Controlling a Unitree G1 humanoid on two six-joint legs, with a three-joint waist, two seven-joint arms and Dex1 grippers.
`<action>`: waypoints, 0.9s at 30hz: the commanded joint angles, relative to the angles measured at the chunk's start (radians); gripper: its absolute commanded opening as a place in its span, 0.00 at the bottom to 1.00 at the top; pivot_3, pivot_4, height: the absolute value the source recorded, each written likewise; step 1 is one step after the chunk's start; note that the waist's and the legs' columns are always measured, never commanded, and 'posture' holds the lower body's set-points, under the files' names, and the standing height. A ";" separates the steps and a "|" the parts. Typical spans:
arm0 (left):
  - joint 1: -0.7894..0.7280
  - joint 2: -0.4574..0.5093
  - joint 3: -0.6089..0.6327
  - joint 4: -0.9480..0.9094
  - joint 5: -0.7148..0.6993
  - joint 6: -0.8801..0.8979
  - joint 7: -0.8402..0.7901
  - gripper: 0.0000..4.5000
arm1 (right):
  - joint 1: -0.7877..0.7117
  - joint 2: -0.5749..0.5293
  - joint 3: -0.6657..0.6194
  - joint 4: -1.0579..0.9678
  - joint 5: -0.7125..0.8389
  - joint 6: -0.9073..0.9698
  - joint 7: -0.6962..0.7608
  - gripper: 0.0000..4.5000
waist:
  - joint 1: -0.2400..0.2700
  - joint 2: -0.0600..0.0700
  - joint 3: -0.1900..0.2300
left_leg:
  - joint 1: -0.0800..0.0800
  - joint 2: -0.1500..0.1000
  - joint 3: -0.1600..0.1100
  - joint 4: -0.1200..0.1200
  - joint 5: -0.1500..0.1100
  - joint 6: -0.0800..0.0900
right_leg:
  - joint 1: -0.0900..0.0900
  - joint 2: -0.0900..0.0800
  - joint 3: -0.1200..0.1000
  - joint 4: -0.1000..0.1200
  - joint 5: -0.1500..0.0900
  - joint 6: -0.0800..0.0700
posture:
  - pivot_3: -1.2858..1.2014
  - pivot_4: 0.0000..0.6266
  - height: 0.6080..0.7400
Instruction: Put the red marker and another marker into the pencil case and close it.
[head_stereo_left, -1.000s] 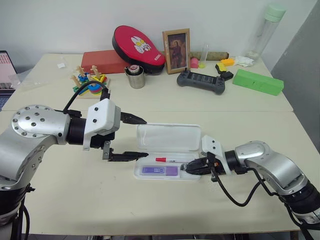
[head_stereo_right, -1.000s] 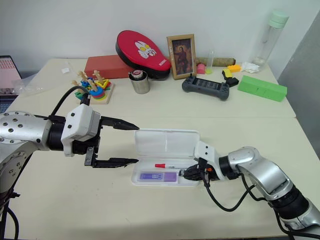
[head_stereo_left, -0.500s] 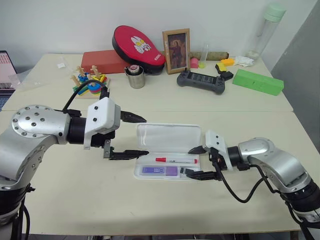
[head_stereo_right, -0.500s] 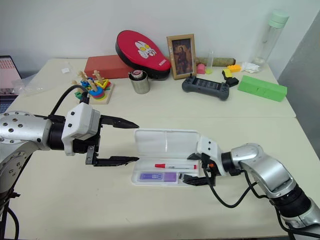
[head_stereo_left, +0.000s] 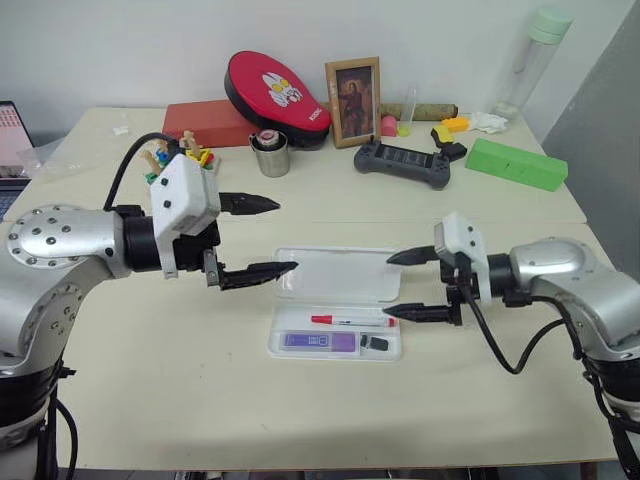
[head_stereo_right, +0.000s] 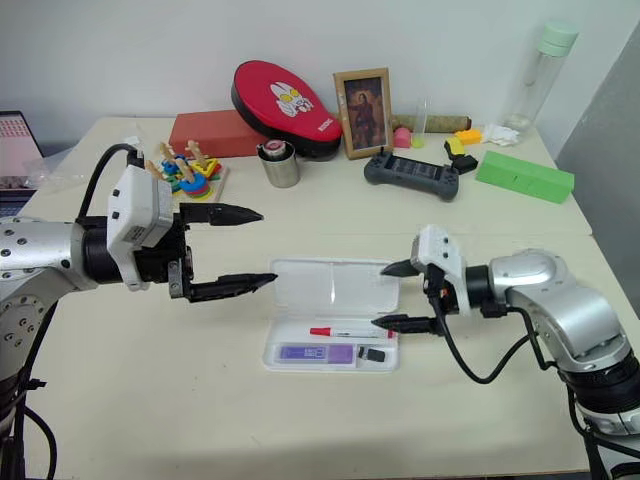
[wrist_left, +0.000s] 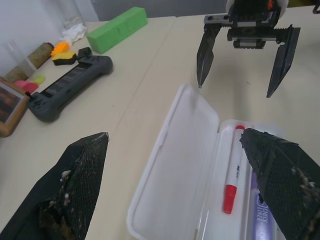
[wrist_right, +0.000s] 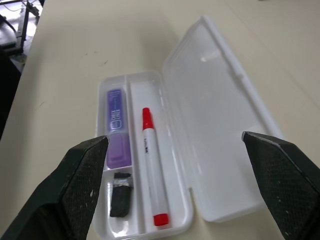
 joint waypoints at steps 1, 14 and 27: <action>0.000 -0.003 0.062 -0.022 -0.039 0.016 0.025 1.00 | -0.035 -0.019 -0.047 0.021 0.002 -0.035 0.014 0.99 | 0.000 0.000 0.000 | 0.000 0.000 0.000 0.000 0.000 0.000 | 0.000 0.000 0.000 0.000 0.000 0.000 | 0.52 0.24 1.00; 0.028 0.006 0.089 -0.013 -0.029 0.010 0.028 1.00 | -0.152 0.061 -0.011 0.228 -0.118 -0.083 -0.094 0.67 | -0.004 0.000 0.000 | 0.000 0.000 0.000 0.000 0.000 0.000 | 0.000 0.000 0.000 0.000 0.000 0.000 | 0.52 0.24 1.00; 0.142 0.101 0.233 -0.096 -0.180 0.113 -0.058 1.00 | -0.267 0.176 0.058 0.520 -0.274 -0.215 -0.117 0.01 | -0.021 0.000 0.000 | -0.001 0.000 0.000 -0.001 0.000 0.000 | -0.002 0.000 0.000 0.000 0.000 0.000 | 0.52 0.24 1.00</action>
